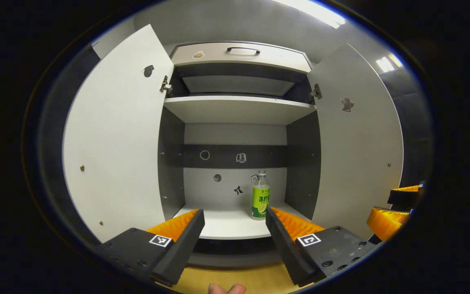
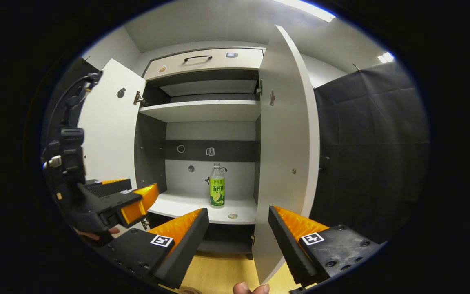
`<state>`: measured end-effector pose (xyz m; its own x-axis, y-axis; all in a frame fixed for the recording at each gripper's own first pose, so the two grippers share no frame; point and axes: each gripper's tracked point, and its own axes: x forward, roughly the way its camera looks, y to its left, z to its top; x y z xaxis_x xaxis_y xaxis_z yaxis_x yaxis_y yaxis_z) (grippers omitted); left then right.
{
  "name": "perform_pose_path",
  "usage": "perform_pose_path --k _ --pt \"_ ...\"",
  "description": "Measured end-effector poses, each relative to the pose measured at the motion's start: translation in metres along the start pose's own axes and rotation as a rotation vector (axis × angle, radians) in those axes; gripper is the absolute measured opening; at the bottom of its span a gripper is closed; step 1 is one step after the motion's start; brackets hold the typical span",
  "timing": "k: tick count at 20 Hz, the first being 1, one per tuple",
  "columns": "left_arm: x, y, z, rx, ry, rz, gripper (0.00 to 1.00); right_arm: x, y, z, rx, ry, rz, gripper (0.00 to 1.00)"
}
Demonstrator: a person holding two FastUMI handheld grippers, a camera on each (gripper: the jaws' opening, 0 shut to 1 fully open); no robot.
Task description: Grasp the bottle in the cabinet with the left hand and place it on the coaster, then close the right door with the right hand and the left door with the left hand.
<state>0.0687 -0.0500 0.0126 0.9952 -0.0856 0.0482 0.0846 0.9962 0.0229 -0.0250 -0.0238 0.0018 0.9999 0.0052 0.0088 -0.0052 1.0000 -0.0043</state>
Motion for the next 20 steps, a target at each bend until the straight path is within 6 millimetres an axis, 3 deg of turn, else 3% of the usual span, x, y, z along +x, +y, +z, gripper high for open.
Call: perform_pose_path --k 4,11,15,20 --pt "0.052 -0.022 -0.005 -0.005 0.006 -0.030 0.96 -0.012 -0.021 0.002 0.012 -0.008 -0.022 0.98" --pt "0.154 -0.061 -0.038 -0.027 0.045 -0.090 0.96 -0.027 -0.060 0.002 0.021 -0.011 -0.084 0.98" --pt "0.211 -0.071 -0.062 -0.005 0.081 -0.072 0.96 -0.028 -0.083 0.003 -0.012 -0.018 -0.111 0.98" --pt "0.260 -0.079 -0.083 0.045 0.098 -0.031 0.96 -0.028 -0.098 -0.001 -0.008 -0.016 -0.098 0.98"
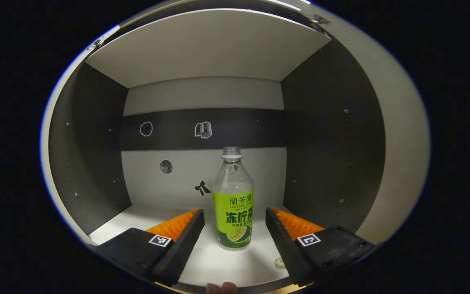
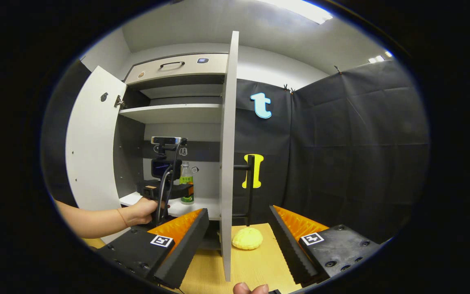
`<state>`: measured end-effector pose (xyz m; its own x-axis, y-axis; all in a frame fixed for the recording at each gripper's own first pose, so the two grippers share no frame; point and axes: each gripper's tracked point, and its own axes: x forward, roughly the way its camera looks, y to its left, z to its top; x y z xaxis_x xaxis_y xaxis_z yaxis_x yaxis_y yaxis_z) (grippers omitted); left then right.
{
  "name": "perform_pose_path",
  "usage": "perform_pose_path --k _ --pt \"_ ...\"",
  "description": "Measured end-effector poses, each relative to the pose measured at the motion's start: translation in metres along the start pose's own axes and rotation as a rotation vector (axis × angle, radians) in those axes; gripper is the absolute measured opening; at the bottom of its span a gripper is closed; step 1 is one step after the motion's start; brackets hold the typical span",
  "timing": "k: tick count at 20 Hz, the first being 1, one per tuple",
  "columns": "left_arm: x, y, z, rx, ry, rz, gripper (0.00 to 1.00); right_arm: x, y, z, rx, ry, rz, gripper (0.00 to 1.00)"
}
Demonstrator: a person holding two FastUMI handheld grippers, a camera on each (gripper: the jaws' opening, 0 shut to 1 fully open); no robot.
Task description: Grasp the bottle in the cabinet with the left hand and place it on the coaster, then close the right door with the right hand and the left door with the left hand.
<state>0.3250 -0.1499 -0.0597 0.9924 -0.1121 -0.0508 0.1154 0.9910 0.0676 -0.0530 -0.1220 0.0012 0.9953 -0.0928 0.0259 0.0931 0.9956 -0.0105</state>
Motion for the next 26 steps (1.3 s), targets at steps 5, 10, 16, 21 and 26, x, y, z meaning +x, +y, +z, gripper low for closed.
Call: perform_pose_path --k 5,10,16,21,26 --pt "0.035 -0.005 -0.005 0.034 -0.007 0.025 0.96 0.003 -0.016 -0.008 -0.008 0.016 -0.004 0.98" --pt "0.053 -0.005 -0.009 0.040 -0.006 0.050 0.95 0.003 -0.029 -0.011 -0.003 0.019 -0.024 0.98" --pt "0.049 -0.003 -0.008 0.004 -0.007 0.009 0.80 0.002 -0.031 -0.011 -0.005 0.018 -0.051 0.98" --pt "0.003 0.007 0.010 0.002 -0.047 -0.015 0.79 -0.004 -0.018 -0.009 0.010 0.009 -0.038 0.98" --pt "-0.066 0.023 0.023 0.010 -0.092 -0.056 0.79 -0.005 0.001 -0.006 0.023 -0.009 -0.018 0.98"
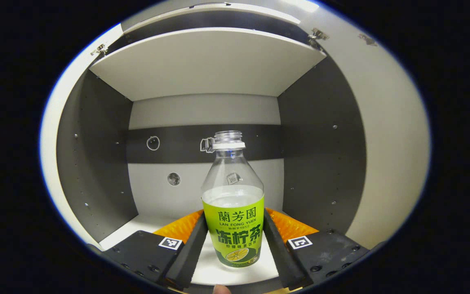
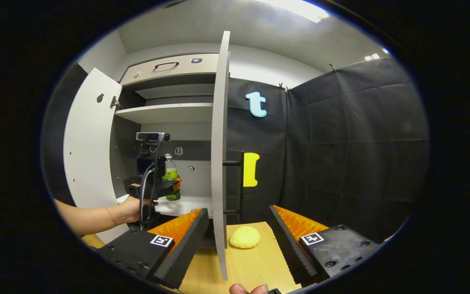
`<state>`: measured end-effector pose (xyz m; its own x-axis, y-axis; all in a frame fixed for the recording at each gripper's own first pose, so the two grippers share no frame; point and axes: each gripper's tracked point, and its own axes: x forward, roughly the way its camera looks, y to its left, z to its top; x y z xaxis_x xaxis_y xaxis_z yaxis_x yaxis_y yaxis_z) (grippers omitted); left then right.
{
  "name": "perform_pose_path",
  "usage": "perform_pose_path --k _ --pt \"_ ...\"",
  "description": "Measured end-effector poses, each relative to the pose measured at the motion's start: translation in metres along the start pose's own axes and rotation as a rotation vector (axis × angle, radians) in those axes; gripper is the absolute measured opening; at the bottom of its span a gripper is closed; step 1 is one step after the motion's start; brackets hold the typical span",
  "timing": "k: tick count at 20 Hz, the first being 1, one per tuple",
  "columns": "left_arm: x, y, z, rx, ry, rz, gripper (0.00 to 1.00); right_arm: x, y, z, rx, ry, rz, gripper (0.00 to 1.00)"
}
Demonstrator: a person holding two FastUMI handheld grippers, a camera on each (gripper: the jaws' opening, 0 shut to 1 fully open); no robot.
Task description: Grasp the bottle in the cabinet with the left hand and place it on the coaster, then close the right door with the right hand and the left door with the left hand.
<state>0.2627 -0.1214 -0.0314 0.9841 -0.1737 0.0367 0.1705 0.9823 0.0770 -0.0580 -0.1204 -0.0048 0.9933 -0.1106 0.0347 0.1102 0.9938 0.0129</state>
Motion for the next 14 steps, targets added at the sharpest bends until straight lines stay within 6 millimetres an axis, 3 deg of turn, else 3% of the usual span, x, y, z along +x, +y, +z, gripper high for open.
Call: perform_pose_path --k 7,14 --pt "-0.111 0.007 -0.001 0.017 -0.037 -0.053 0.79 -0.004 0.028 0.005 0.008 -0.027 0.033 0.98" --pt "-0.195 0.009 -0.035 -0.016 -0.041 -0.077 0.79 -0.001 0.051 0.014 -0.008 -0.057 0.067 0.98"
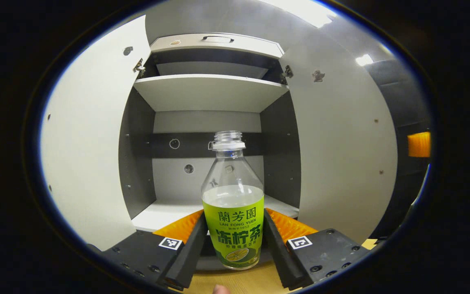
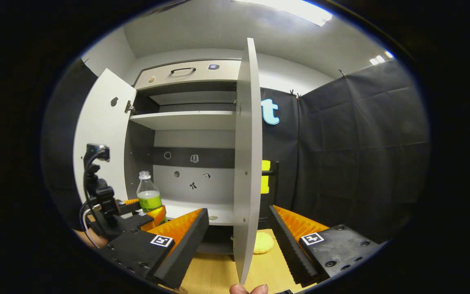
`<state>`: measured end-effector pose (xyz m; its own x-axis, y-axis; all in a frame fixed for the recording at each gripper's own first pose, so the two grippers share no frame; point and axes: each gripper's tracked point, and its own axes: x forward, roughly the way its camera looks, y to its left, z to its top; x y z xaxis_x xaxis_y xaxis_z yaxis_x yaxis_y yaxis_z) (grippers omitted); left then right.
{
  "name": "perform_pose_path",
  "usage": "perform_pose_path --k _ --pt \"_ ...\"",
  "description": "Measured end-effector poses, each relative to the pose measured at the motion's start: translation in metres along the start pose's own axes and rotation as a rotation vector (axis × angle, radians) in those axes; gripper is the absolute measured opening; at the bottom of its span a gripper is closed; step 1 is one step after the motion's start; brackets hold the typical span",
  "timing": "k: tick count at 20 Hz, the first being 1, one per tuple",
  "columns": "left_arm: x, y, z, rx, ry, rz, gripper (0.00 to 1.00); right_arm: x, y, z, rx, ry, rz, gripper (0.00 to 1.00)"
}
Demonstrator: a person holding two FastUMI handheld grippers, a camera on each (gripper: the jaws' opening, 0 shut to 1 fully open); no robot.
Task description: Grasp the bottle in the cabinet with the left hand and place it on the coaster, then close the right door with the right hand and the left door with the left hand.
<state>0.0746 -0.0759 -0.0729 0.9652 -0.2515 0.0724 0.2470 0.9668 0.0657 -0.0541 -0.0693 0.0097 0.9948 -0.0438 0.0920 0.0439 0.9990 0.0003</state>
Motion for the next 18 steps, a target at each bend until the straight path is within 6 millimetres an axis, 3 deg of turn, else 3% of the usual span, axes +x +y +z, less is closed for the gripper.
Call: perform_pose_path --k 6,14,18 --pt "-0.062 -0.007 -0.056 0.011 -0.001 0.018 0.79 0.002 0.015 0.005 -0.014 -0.020 0.023 0.98" --pt "-0.125 -0.037 -0.172 0.009 0.125 -0.034 0.80 -0.003 0.025 0.001 -0.049 -0.002 0.038 0.98" --pt "-0.148 -0.045 -0.218 -0.050 0.198 -0.060 0.80 -0.002 0.021 0.002 -0.028 0.013 0.026 0.98"
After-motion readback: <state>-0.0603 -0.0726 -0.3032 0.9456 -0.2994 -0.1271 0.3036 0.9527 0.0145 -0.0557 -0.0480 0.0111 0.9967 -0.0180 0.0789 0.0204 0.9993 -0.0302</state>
